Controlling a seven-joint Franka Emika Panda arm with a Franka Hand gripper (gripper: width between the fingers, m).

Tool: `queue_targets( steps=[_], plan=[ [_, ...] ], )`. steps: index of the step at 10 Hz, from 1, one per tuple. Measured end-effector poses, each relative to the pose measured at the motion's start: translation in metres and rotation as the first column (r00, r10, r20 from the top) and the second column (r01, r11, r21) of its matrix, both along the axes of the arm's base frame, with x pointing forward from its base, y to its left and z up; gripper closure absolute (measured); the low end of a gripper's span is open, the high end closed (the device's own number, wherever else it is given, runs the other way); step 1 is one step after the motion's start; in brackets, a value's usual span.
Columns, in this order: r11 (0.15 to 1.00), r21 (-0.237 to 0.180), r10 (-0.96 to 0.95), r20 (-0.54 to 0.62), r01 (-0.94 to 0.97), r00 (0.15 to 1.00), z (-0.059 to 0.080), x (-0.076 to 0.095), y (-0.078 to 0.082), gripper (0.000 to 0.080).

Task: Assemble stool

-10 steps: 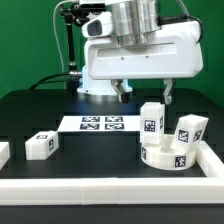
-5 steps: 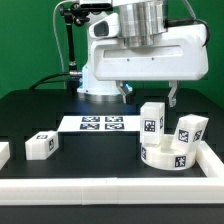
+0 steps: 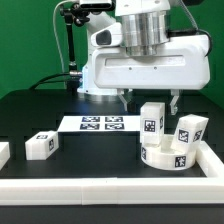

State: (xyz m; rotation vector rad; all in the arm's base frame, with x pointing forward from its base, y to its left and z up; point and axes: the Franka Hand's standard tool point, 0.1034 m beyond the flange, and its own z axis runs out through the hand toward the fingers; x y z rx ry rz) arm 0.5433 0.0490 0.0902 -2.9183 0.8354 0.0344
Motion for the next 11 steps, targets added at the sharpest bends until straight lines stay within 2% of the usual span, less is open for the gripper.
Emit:
queue_targets(
  steps=[2,3,4,7,9,11],
  plan=[
    [1.000,0.000,0.000,-0.001,0.000,1.000,-0.0002,-0.0003,0.0001,0.0413],
    [1.000,0.000,0.000,-0.001,0.000,1.000,-0.0002,-0.0003,0.0001,0.0413],
    [1.000,0.000,0.000,-0.001,0.000,1.000,-0.0002,-0.0003,0.0001,0.0465],
    [1.000,0.001,-0.013,-0.002,0.013,1.000,-0.0002,-0.0003,0.0002,0.0465],
    [0.988,0.006,-0.156,-0.019,0.156,0.988,-0.0006,-0.0010,0.0007,0.0465],
    [0.929,0.034,-0.367,-0.050,0.368,0.929,-0.0010,-0.0019,0.0004,0.0462]
  ],
)
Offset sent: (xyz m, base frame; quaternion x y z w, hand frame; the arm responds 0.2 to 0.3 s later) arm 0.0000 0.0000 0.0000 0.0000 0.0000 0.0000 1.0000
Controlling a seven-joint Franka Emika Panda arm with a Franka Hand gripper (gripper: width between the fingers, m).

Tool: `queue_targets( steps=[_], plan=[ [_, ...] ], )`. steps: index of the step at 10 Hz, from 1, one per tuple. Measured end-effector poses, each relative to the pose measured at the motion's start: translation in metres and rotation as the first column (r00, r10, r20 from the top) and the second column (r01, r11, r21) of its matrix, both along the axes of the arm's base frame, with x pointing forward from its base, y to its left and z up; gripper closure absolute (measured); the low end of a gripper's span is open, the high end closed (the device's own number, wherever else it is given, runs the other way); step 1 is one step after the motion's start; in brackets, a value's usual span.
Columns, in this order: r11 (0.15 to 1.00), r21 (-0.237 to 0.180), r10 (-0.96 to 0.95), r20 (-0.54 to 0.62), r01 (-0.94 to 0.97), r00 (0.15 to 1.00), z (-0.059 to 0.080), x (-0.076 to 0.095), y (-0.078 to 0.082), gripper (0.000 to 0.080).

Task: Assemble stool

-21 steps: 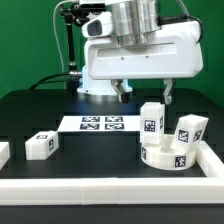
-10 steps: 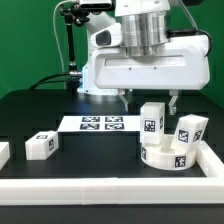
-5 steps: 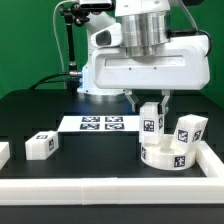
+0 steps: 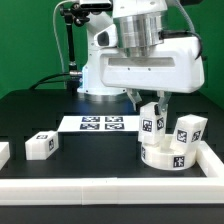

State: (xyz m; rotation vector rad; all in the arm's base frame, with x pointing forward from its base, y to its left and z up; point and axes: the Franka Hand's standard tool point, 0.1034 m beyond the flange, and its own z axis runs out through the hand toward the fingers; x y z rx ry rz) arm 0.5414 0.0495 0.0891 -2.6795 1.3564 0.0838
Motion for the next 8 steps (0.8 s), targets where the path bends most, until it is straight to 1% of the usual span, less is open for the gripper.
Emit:
queue_targets(
  steps=[1,2,3,5,6,7,8],
  plan=[
    [0.997,0.005,-0.082,-0.012,0.082,0.997,0.0000,0.0000,0.0002,0.0462],
    [0.992,0.009,-0.125,-0.018,0.125,0.992,0.0001,0.0001,0.0003,0.0462],
    [0.972,0.022,-0.234,-0.034,0.235,0.972,0.0001,0.0003,0.0012,0.0462],
    [0.912,0.038,-0.406,-0.066,0.409,0.911,-0.0002,0.0008,0.0022,0.0462],
    [0.886,0.049,-0.457,-0.076,0.461,0.886,-0.0004,0.0009,0.0024,0.0462],
    [0.829,0.060,-0.550,-0.096,0.556,0.830,-0.0006,0.0013,0.0026,0.0462],
    [0.793,0.060,-0.598,-0.109,0.606,0.794,-0.0007,0.0015,0.0028,0.0462]
  ],
)
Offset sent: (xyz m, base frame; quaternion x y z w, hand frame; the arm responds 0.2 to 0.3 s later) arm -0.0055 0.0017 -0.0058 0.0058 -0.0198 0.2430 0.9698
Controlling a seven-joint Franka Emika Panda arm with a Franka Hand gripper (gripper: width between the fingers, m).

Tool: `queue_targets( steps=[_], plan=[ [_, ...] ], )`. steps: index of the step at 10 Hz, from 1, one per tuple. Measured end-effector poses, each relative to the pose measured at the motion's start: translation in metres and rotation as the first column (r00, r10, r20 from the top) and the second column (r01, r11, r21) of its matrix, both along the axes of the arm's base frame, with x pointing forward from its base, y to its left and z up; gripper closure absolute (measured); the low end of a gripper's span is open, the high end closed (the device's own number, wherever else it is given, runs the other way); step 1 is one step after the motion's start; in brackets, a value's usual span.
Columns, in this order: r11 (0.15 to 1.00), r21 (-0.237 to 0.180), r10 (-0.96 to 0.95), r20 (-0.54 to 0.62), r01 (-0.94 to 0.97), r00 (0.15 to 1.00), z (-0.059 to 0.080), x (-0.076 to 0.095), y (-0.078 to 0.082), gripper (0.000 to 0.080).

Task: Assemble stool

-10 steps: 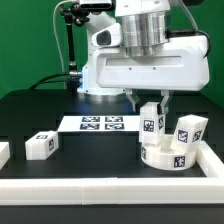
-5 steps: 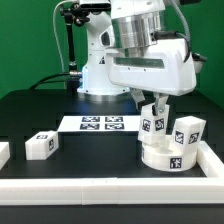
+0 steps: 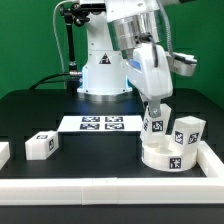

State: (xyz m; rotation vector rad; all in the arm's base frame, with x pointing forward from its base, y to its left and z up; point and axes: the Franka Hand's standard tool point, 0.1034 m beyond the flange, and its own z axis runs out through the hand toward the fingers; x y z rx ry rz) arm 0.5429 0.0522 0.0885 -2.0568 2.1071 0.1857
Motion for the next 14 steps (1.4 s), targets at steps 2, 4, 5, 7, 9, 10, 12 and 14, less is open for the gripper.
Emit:
queue_targets(
  steps=[2,4,5,7,9,10,12,14],
  plan=[
    [0.993,0.016,-0.119,-0.015,0.119,0.993,-0.0001,0.0016,-0.0004,0.0462],
    [0.973,0.028,-0.229,-0.037,0.230,0.973,-0.0003,0.0022,-0.0007,0.0462],
    [0.959,0.028,-0.280,-0.050,0.282,0.959,-0.0002,0.0024,-0.0006,0.0462],
    [0.924,0.026,-0.379,-0.073,0.382,0.923,-0.0001,0.0030,0.0004,0.0462],
    [0.881,0.022,-0.468,-0.099,0.473,0.878,0.0000,0.0030,0.0014,0.0462],
    [0.862,0.021,-0.502,-0.108,0.507,0.858,0.0001,0.0031,0.0016,0.0462],
    [0.804,0.017,-0.587,-0.130,0.594,0.799,0.0004,0.0038,0.0019,0.0462],
    [0.762,0.014,-0.639,-0.146,0.647,0.755,0.0007,0.0042,0.0022,0.0462]
  ],
)
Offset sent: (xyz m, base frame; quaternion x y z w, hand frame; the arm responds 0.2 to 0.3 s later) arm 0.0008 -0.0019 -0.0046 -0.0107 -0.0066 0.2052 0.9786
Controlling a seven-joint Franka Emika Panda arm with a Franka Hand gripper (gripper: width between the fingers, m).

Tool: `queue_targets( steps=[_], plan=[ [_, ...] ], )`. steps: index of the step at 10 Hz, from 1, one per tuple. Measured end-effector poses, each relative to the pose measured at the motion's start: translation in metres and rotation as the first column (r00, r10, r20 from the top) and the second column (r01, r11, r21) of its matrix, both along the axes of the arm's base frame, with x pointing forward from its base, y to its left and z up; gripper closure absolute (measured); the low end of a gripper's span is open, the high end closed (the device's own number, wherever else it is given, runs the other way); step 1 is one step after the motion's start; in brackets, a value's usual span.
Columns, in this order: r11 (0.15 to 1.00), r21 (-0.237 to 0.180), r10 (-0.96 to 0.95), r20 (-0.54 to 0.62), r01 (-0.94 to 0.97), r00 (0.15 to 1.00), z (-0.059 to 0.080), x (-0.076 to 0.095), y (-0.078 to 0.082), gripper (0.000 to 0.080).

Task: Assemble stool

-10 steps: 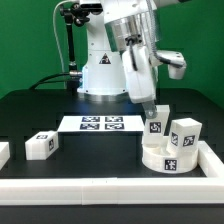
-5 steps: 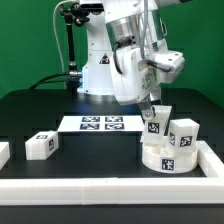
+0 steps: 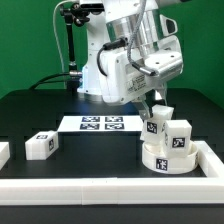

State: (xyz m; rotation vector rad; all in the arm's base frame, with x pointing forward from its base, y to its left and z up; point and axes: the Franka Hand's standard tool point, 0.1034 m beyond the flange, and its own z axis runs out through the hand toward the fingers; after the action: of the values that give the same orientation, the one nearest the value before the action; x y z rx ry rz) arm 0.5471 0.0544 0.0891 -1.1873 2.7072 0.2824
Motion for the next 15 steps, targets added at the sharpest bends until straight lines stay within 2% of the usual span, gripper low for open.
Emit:
queue_targets(
  steps=[3,4,5,6,7,9,12,14,15],
  plan=[
    [1.000,0.003,0.024,0.013,-0.024,1.000,0.001,0.001,0.001,0.0462],
    [0.998,0.003,0.066,0.026,-0.066,0.998,0.004,0.003,0.001,0.0305],
    [0.994,0.003,0.111,0.037,-0.111,0.993,0.007,0.004,0.002,0.0201],
    [0.992,0.017,0.125,0.028,-0.125,0.992,0.011,0.002,0.005,0.0201],
    [0.989,0.018,0.147,0.040,-0.148,0.988,0.016,0.004,0.006,0.0156],
    [0.954,-0.004,0.298,0.076,-0.299,0.951,0.014,0.003,0.006,0.0151],
    [0.850,-0.052,0.526,0.131,-0.524,0.840,0.013,0.003,0.006,0.0151],
    [0.705,-0.111,0.708,0.144,-0.700,0.691,0.015,0.005,0.006,0.0151],
    [0.603,-0.150,0.797,0.139,-0.783,0.587,0.016,0.005,0.007,0.0151]
  ],
)
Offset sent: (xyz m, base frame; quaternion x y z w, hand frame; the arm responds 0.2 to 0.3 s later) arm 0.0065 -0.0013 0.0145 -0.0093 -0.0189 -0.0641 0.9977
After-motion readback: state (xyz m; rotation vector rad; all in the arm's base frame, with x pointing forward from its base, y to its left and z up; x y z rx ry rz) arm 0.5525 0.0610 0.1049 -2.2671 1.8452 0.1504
